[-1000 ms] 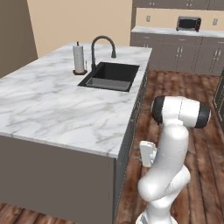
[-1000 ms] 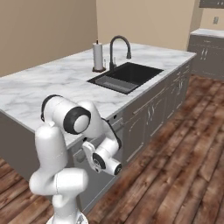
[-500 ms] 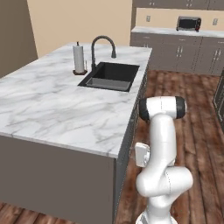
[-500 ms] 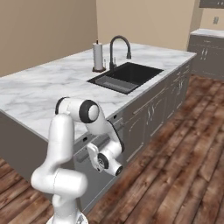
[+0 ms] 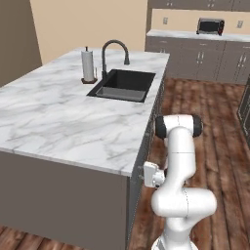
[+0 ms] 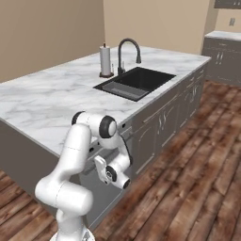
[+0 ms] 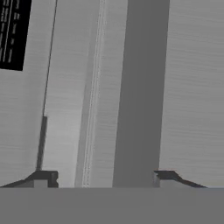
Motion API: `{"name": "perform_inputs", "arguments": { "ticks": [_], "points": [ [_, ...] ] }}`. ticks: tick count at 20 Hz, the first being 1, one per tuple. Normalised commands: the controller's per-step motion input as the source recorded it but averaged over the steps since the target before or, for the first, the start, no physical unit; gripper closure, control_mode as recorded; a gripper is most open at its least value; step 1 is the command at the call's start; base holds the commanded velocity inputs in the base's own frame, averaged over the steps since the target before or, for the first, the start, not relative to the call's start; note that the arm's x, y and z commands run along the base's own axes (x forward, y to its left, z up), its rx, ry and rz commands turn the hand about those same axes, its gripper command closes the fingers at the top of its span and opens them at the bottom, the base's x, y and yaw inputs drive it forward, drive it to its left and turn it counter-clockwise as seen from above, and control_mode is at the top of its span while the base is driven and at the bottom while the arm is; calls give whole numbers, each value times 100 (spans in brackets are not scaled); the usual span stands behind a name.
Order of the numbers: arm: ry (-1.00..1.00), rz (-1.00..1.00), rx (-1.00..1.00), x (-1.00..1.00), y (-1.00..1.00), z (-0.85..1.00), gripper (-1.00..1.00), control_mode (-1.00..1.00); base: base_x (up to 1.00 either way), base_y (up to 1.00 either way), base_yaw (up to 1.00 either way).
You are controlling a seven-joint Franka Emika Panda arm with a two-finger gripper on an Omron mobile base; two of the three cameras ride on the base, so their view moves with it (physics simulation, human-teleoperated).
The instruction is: Open the dishwasher door and pull out the top rack.
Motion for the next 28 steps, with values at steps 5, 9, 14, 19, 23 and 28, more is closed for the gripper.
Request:
{"name": "perform_inputs", "arguments": {
  "ticks": [5,9,14,19,23,28],
  "points": [
    [0,0,0,45,11,-46,-100,-100,0,0,0],
    [0,0,0,55,6,-34,-100,-100,0,0,0],
    [0,0,0,47,36,-3,-100,-100,0,0,0],
    [0,0,0,51,67,0,-100,-100,0,0,0],
    [0,0,-4,33,68,16,-100,-100,0,0,0],
    [0,0,-9,15,70,40,-100,-100,0,0,0]
  ]
}}
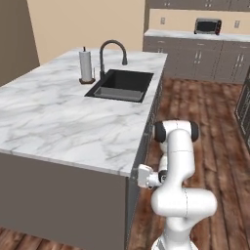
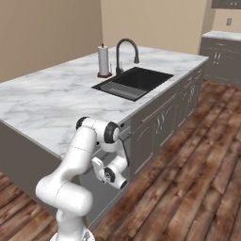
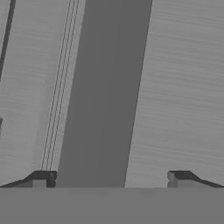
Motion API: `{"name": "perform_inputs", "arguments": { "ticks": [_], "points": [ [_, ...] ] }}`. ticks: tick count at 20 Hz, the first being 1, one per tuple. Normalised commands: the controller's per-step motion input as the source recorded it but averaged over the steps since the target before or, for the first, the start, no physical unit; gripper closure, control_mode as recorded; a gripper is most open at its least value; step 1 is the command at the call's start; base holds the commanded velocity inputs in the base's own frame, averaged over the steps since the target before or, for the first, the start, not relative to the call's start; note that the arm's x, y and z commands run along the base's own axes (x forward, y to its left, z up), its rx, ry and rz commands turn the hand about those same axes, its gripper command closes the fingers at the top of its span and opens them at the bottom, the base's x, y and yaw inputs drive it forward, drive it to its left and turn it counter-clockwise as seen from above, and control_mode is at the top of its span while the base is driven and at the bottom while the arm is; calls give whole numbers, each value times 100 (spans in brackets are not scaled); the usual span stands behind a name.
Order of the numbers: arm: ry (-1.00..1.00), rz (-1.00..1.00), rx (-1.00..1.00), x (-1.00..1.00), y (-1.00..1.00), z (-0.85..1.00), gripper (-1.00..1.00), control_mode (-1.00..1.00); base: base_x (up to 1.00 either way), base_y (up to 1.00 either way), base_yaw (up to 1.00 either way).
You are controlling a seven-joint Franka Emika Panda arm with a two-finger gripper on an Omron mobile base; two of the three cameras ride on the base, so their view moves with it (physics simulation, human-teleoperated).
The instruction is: Open the dishwasher door and pull out the top rack.
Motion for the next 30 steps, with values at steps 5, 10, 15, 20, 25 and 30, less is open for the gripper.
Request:
{"name": "perform_inputs", "arguments": {
  "ticks": [5,10,15,20,25,30],
  "points": [
    [13,0,-10,25,42,0,100,-100,0,0,0],
    [18,0,-10,3,-24,-25,100,-100,0,0,0],
    [27,4,-5,0,-100,-76,100,-100,0,0,0],
    [30,0,-2,0,-100,-100,100,-100,0,0,0],
    [33,0,-4,0,-100,-100,100,-100,0,0,0],
    [33,1,-31,1,-100,-95,100,-100,0,0,0]
  ]
}}
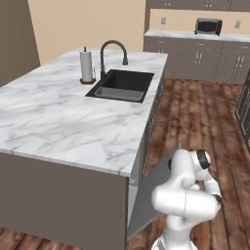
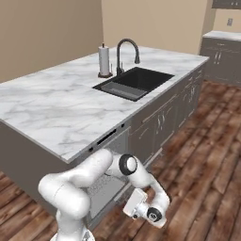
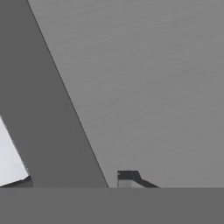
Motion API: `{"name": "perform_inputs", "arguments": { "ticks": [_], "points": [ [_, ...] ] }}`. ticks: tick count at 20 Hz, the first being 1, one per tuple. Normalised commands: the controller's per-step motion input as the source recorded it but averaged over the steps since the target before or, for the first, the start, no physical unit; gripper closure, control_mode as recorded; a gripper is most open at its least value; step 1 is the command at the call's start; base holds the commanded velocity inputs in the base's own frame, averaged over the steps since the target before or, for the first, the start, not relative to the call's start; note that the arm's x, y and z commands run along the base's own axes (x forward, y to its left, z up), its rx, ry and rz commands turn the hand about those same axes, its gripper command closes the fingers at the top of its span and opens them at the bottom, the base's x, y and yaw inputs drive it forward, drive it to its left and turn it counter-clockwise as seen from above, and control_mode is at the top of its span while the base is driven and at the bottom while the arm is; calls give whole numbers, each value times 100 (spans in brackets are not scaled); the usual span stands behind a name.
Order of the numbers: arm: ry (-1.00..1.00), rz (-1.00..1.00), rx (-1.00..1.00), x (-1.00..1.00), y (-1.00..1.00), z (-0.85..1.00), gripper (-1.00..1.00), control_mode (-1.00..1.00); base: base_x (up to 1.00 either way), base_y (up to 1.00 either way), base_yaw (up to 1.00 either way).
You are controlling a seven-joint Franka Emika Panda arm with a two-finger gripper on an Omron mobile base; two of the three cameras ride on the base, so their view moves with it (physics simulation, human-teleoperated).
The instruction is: Open the dishwasher door and pull out the top rack.
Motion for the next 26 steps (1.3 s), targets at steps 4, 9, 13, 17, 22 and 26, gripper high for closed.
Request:
{"name": "perform_inputs", "arguments": {
  "ticks": [4,9,13,17,22,26],
  "points": [
    [26,7,-54,19,-76,-62,100,-100,0,0,0],
    [16,14,-58,32,-80,-33,100,-100,0,0,0],
    [-6,15,-44,-8,-59,68,100,-100,0,0,0],
    [-24,11,-36,-62,6,100,-100,-100,0,0,0],
    [-39,-3,-43,-40,100,100,-100,-100,0,0,0],
    [-54,-15,-35,-10,100,100,-100,-100,0,0,0]
  ]
}}
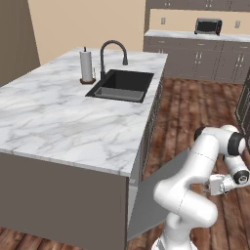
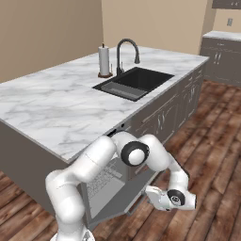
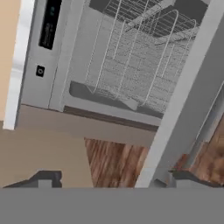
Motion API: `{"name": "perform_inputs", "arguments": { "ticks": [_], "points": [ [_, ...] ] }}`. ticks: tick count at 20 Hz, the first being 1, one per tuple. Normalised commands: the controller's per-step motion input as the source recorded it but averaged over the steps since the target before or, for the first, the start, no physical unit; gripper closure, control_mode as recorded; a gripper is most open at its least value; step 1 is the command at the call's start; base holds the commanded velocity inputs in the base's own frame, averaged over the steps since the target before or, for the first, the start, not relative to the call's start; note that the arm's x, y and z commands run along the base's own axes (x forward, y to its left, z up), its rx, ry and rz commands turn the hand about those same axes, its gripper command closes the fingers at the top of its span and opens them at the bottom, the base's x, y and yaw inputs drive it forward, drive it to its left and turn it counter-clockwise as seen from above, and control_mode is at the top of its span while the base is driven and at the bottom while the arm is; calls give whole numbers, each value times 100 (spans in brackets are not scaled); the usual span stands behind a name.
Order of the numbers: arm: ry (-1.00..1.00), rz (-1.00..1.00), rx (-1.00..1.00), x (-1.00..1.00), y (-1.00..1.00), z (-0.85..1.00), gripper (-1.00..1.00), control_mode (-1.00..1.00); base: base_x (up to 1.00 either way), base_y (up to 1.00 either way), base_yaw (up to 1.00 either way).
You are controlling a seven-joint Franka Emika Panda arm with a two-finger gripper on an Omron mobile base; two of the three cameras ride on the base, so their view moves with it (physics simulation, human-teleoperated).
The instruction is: Open the dishwasher door and pull out the top rack.
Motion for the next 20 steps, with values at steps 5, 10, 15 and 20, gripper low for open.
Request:
{"name": "perform_inputs", "arguments": {
  "ticks": [5,10,15,20],
  "points": [
    [-34,-12,-28,0,64,100,-100,-100,0,0,0],
    [-6,-1,-21,-11,47,100,-100,-100,0,0,0],
    [0,1,-5,-22,29,100,-100,-100,0,0,0],
    [24,1,2,-4,52,69,-100,-100,0,0,0]
  ]
}}
